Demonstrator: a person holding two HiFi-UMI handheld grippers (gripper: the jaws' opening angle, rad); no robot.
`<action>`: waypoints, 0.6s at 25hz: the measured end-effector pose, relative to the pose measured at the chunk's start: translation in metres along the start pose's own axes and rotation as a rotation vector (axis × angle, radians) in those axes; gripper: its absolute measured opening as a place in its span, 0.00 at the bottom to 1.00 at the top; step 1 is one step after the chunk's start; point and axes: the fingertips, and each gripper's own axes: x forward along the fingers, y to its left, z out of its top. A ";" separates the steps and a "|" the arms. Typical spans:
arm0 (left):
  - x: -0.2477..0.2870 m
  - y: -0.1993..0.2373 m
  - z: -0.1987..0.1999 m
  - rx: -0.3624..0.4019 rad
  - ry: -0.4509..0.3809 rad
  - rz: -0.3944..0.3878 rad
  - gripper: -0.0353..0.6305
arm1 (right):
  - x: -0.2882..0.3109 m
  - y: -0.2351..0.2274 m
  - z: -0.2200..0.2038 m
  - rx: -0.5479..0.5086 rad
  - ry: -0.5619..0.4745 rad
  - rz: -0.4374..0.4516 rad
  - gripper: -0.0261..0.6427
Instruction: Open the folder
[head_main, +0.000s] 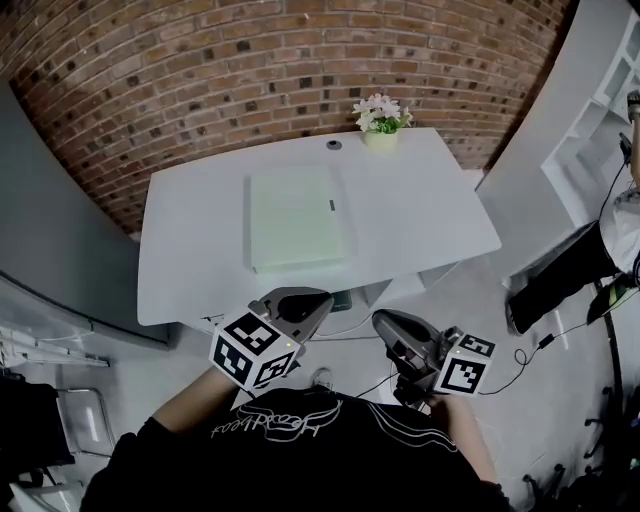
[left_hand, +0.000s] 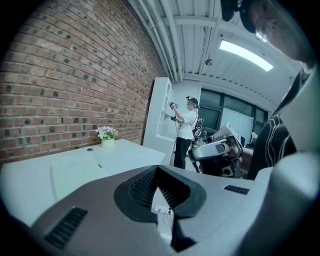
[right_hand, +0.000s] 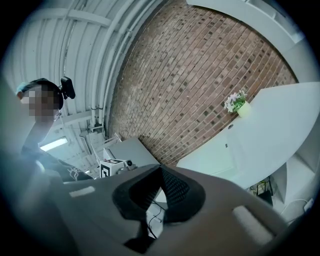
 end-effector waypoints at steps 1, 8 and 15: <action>0.004 0.007 -0.001 0.012 0.011 0.016 0.06 | 0.003 -0.005 0.001 0.009 0.003 -0.003 0.04; 0.028 0.038 -0.011 0.060 0.093 0.020 0.06 | 0.019 -0.035 0.002 0.069 0.019 -0.022 0.04; 0.047 0.073 -0.023 0.165 0.160 0.067 0.09 | 0.030 -0.063 0.000 0.127 0.021 -0.044 0.04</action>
